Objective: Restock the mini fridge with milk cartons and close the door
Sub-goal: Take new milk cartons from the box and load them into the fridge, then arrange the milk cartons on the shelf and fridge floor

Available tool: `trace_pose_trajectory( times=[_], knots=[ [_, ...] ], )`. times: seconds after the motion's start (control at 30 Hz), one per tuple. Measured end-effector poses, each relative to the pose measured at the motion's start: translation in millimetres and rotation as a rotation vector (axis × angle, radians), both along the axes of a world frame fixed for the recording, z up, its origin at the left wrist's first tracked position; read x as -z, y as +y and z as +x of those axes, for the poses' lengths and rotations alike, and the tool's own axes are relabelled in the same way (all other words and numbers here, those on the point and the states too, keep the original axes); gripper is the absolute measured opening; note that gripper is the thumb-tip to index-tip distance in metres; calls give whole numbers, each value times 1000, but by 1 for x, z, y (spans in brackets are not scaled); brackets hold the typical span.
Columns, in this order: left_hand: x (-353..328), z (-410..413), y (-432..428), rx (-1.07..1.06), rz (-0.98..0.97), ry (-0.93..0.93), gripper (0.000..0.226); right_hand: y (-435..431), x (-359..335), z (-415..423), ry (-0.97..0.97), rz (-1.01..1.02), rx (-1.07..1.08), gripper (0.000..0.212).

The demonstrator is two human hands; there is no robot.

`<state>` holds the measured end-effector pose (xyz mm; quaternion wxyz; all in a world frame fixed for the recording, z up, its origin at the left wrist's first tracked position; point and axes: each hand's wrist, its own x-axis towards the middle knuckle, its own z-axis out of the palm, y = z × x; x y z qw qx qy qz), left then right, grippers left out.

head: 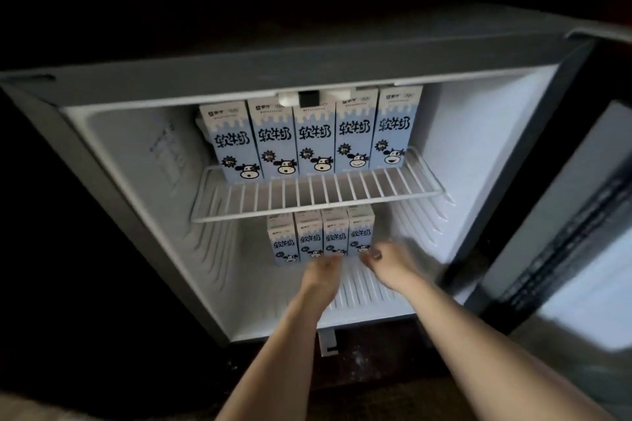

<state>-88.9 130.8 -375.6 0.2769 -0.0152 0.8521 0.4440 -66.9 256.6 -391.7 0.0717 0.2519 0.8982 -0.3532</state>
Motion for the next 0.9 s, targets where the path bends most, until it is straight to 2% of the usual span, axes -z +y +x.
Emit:
trace_pose_trajectory(
  times=[0.1,0.17,0.3,0.47,0.7,0.9],
  knots=[
    [-21,22,-5,228,-194,78,38,-7,-27,18,-84,101,-149,23],
    [-34,35,-11,384,-276,117,42,-11,-48,33,-99,159,-221,28],
    [-73,56,-23,635,-447,248,43,-15,-96,69,-62,241,-260,29],
    [-134,82,-27,841,-571,396,42,-10,-160,123,-6,315,-270,31],
    [-201,143,-9,1035,-583,652,43,17,-212,214,-5,480,-267,20],
    [-215,210,34,1172,-423,721,41,50,-214,299,0,539,-125,32]
  ],
)
